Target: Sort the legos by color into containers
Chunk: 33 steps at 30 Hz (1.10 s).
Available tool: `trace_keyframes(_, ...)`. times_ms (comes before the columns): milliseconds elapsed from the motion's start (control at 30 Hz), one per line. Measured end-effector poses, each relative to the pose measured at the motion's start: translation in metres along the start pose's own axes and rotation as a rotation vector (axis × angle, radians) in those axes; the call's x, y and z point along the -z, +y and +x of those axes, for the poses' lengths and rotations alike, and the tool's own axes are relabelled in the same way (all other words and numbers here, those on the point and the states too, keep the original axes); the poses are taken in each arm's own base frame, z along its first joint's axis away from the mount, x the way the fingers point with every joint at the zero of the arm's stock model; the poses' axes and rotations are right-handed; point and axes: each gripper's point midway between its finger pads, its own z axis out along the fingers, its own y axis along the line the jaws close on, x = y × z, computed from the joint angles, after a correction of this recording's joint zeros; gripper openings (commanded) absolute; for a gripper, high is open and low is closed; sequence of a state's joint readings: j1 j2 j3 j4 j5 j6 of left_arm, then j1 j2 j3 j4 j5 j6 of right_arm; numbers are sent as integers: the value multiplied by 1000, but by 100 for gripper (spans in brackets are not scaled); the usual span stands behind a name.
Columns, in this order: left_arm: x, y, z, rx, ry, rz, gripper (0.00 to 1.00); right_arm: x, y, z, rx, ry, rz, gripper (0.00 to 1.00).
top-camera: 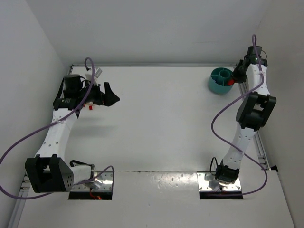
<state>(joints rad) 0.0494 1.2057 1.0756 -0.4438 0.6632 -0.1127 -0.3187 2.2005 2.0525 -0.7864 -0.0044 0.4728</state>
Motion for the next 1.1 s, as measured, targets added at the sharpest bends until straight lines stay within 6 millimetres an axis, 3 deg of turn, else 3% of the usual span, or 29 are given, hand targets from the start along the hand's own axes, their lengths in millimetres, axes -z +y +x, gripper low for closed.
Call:
trace_keyframes(100, 0, 0, -1, 1, -4, -1, 100, -4, 0, 3, -7, 10, 1, 3)
trace_keyframes(367, -1, 10, 0, 22, -8, -57, 100, -8, 6, 0, -18, 10, -25, 49)
trace_keyframes(467, -1, 14, 0, 24, -9, -82, 100, -10, 7, -1, -22, 8, -29, 61)
trace_keyframes(700, 11, 24, -6, 10, -53, -163, 100, -4, 18, -1, -4, 14, -91, 60)
trace_keyframes(800, 23, 32, -13, -36, -74, -218, 100, 14, 32, -4, 36, 4, -162, 58)
trace_keyframes(900, 38, 49, -21, -79, -90, -285, 100, 49, 53, -10, 108, -34, -276, 57)
trace_keyframes(1000, 60, 76, -19, -79, -93, -389, 97, 87, 78, -9, 199, -78, -396, 58)
trace_keyframes(1100, 82, 115, -7, -22, -55, -502, 85, 117, 108, 5, 311, -106, -509, 59)
